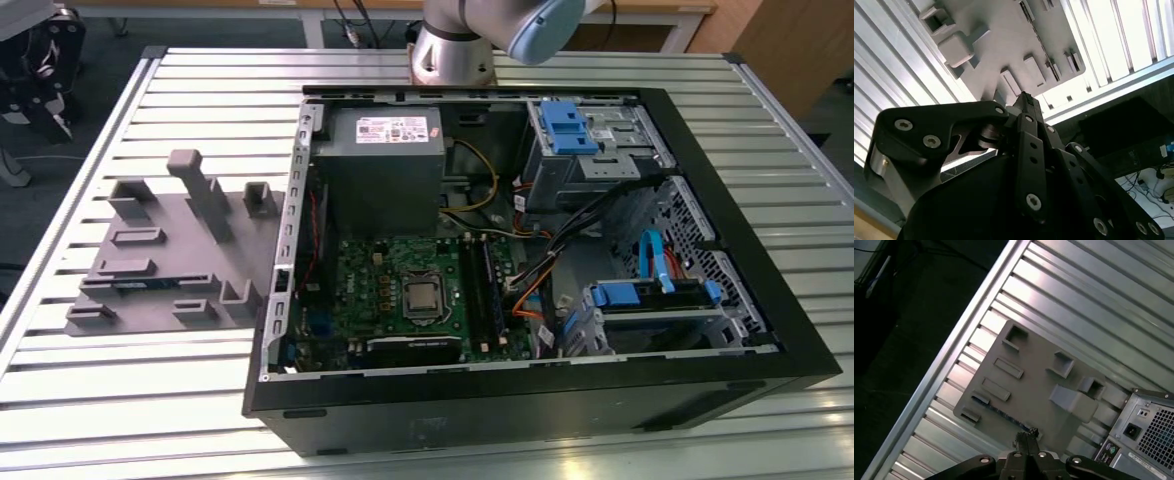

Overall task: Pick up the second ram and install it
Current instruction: 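Pick up the second ram and move it above second insertion slot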

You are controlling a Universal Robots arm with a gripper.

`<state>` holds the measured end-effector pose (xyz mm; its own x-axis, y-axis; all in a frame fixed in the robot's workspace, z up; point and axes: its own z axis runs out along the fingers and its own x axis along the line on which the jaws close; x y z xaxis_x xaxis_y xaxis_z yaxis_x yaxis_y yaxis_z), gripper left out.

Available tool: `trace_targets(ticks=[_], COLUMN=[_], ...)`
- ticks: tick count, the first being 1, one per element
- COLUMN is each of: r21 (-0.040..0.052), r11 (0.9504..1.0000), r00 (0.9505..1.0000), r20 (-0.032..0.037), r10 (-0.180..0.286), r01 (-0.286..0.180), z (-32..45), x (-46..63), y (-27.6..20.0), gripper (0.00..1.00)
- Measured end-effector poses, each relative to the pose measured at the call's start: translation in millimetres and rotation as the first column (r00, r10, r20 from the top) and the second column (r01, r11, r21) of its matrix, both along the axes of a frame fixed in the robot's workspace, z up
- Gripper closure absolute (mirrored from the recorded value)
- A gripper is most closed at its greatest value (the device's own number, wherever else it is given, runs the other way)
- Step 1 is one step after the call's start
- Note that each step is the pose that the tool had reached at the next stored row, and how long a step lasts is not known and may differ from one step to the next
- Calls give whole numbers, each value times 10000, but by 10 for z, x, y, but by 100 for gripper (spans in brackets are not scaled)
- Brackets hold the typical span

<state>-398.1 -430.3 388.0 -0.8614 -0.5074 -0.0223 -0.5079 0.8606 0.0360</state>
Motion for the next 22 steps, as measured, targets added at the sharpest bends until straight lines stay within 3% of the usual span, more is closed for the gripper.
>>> trace_targets(ticks=[9, 11, 22], r21=[-11, -16, -24], r11=[9954, 9868, 9667], r00=[9954, 9868, 9667], r20=[-1, 0, -3], r10=[961, 1620, 2559], r01=[-961, -1620, -2559], z=[-2, -4, -7], x=[-3, -5, -10], y=[-2, -3, -4], gripper=[89, 89, 89])
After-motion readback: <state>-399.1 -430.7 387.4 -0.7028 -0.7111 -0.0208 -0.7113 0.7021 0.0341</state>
